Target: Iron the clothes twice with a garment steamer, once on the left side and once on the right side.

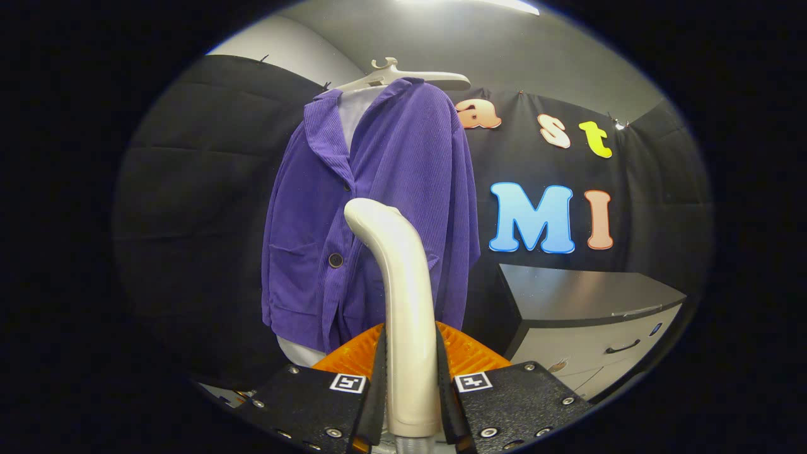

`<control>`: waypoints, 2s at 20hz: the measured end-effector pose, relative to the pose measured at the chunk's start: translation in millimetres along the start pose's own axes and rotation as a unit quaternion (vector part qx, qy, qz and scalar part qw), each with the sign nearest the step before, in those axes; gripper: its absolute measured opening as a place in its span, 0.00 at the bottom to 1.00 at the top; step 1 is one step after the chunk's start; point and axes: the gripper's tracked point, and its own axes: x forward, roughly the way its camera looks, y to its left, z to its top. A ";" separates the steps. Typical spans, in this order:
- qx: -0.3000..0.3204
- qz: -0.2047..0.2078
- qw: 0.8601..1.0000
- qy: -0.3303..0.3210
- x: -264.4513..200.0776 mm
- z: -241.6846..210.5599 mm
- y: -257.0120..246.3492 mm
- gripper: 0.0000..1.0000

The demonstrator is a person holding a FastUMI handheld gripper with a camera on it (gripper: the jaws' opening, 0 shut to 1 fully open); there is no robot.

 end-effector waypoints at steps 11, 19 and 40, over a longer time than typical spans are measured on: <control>0.012 -0.001 0.999 0.036 -21.7 -62.7 9.5 0.37; 0.012 -0.006 0.995 0.097 -30.1 -134.0 11.2 0.37; 0.031 0.038 0.997 -0.065 -48.1 63.7 46.6 0.37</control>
